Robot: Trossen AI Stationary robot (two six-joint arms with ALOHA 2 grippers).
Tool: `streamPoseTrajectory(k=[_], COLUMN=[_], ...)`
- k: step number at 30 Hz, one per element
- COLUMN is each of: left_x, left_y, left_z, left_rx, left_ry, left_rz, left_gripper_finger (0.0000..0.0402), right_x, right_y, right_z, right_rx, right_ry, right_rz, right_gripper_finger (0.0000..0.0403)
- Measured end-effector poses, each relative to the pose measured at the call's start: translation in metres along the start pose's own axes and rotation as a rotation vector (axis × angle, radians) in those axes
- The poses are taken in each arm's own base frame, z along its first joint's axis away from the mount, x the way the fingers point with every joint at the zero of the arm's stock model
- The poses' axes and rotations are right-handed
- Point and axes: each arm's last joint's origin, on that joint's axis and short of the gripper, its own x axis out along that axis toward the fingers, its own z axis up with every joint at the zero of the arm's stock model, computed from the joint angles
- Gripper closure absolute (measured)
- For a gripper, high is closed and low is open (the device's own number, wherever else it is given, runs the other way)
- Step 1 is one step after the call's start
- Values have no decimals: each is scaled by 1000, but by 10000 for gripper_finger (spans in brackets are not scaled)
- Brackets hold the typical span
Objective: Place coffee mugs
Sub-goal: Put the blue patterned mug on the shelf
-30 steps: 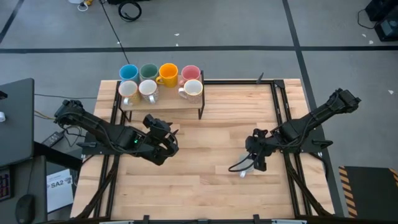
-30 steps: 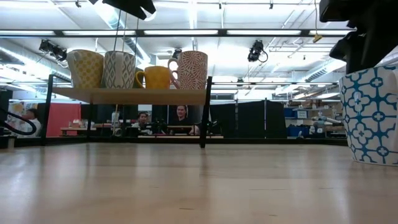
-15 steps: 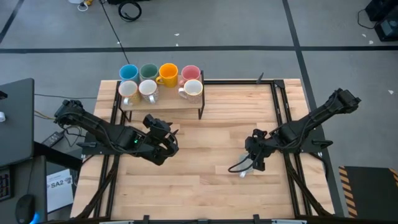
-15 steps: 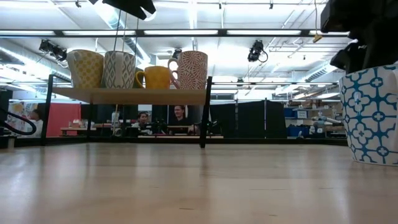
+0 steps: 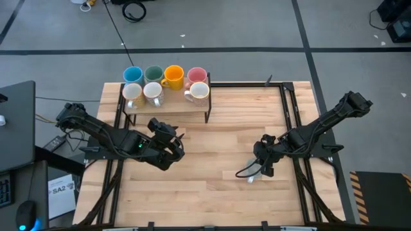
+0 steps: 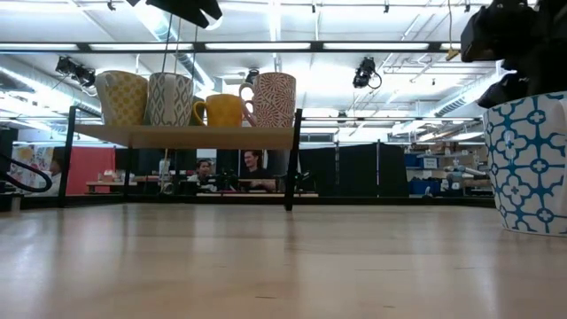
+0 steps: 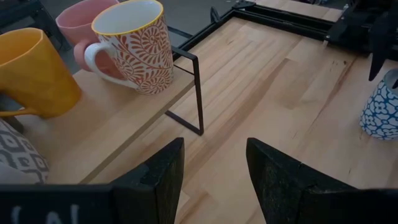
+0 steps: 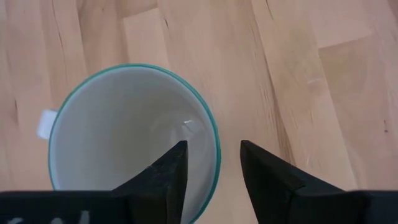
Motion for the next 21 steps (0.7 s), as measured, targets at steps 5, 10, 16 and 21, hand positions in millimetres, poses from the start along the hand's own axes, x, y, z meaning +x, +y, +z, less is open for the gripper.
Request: streamPoseTrajectory(k=[5,10,16,21], left_x=[0,0,0,0], left_y=[0,0,0,0], left_z=[0,0,0,0], left_rx=[-4,-3,-3,-4], left_ry=[-2,-2,-2,-2], left_rz=[-2,-2,-2,-2], left_gripper_finger=[221,221,221,221], right_x=[0,0,0,0], right_y=[0,0,0,1], right_z=[0,0,0,1], right_rx=[9,9,9,11], right_ry=[-1,-2,1,-12], right_rz=[2,3,0,9], right_gripper_finger=[274,316,370,377])
